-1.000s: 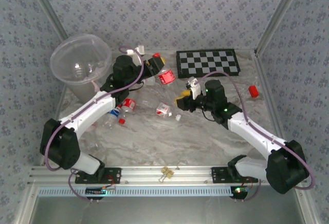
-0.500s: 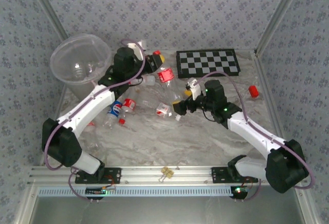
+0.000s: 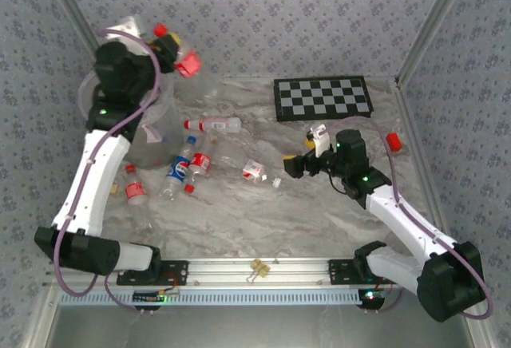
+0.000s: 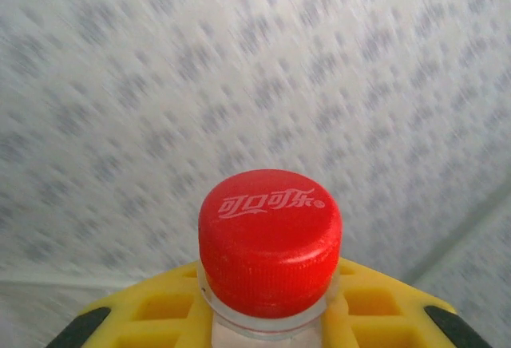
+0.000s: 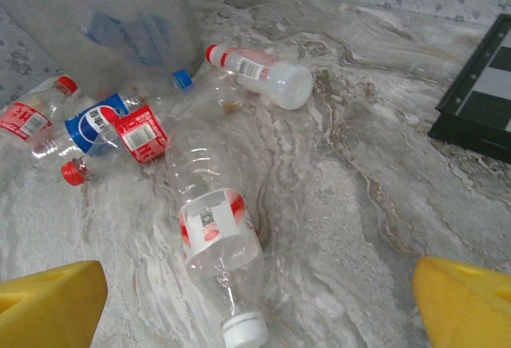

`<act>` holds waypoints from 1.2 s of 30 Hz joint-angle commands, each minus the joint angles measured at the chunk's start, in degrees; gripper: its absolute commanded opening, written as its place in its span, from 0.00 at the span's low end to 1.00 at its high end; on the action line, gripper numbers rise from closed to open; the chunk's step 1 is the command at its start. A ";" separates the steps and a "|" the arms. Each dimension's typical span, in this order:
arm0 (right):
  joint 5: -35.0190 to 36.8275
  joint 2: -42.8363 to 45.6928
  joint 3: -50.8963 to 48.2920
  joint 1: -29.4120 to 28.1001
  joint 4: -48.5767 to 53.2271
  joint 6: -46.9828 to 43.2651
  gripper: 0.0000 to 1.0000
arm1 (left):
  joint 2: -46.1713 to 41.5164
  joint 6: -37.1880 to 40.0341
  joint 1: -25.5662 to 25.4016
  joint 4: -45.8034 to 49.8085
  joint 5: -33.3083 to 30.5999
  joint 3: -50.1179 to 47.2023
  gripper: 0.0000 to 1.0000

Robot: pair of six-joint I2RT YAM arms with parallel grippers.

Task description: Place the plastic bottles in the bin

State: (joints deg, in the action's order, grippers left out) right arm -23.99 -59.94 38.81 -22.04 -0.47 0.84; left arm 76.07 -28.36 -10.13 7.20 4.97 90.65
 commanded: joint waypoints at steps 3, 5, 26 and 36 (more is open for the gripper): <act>-0.35 0.84 -0.02 0.94 0.86 -0.37 1.00 | -3.62 2.03 11.07 -0.46 -4.28 1.85 0.00; -0.45 0.79 0.37 1.08 1.58 -0.83 1.00 | -3.70 2.17 14.33 -1.30 -4.87 1.66 0.00; -1.76 6.60 -2.46 3.06 4.15 -1.37 1.00 | 10.40 17.72 19.67 -10.17 -9.73 -5.49 0.00; -2.71 6.79 -3.61 4.39 4.22 -1.98 1.00 | 10.24 18.86 19.11 -6.45 -5.74 -16.09 0.00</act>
State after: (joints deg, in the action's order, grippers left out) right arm -25.15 -53.39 35.40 -18.22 3.18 0.12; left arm 86.72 -11.99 9.17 -0.01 -2.35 77.52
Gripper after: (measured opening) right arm 0.997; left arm 0.260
